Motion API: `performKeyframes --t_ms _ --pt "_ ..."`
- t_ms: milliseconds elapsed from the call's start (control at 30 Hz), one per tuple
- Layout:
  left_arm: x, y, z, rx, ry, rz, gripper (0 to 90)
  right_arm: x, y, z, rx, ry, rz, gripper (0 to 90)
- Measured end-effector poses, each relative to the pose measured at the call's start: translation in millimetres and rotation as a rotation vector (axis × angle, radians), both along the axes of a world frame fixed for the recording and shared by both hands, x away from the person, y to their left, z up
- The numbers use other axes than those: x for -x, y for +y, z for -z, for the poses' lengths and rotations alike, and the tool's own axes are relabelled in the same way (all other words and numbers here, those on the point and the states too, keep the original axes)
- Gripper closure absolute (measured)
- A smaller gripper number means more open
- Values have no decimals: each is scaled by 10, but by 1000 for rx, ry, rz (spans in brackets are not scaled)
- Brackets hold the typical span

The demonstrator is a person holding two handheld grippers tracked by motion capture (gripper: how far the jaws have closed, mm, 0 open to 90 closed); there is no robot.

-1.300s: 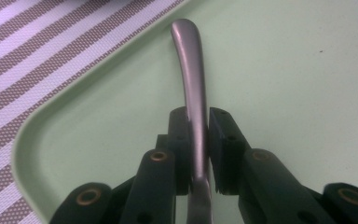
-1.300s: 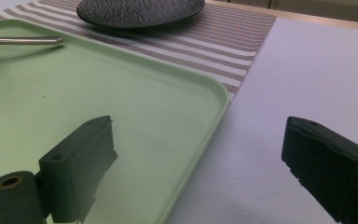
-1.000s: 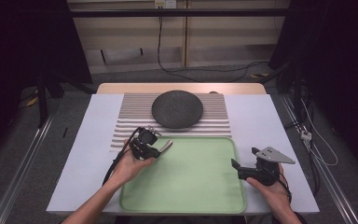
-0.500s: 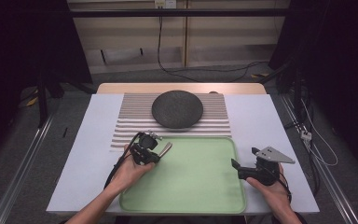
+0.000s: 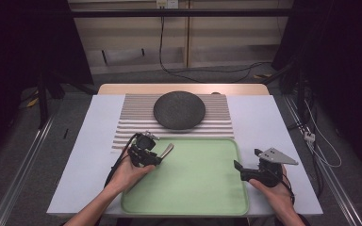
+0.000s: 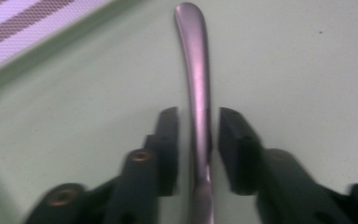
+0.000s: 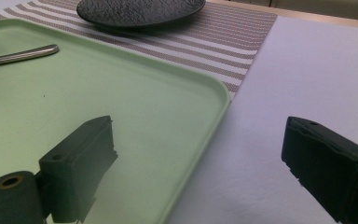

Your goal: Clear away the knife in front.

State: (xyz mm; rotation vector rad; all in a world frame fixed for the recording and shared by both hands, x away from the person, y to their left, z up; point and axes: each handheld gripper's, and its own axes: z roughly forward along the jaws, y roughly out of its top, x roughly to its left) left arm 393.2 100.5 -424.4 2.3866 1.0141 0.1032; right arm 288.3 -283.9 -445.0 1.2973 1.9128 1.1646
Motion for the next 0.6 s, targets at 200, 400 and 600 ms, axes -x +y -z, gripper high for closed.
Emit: performKeyframes --t_ms 200,400,600 --pt "3 73 -89 78 -29 30 325 0 1 0 2 -1 0 95" --pt "11 16 -156 66 -28 51 119 0 -3 1 2 -1 0 95" --pt "34 -128 -138 38 -28 114 84 5 0 -1 3 -2 1 95"
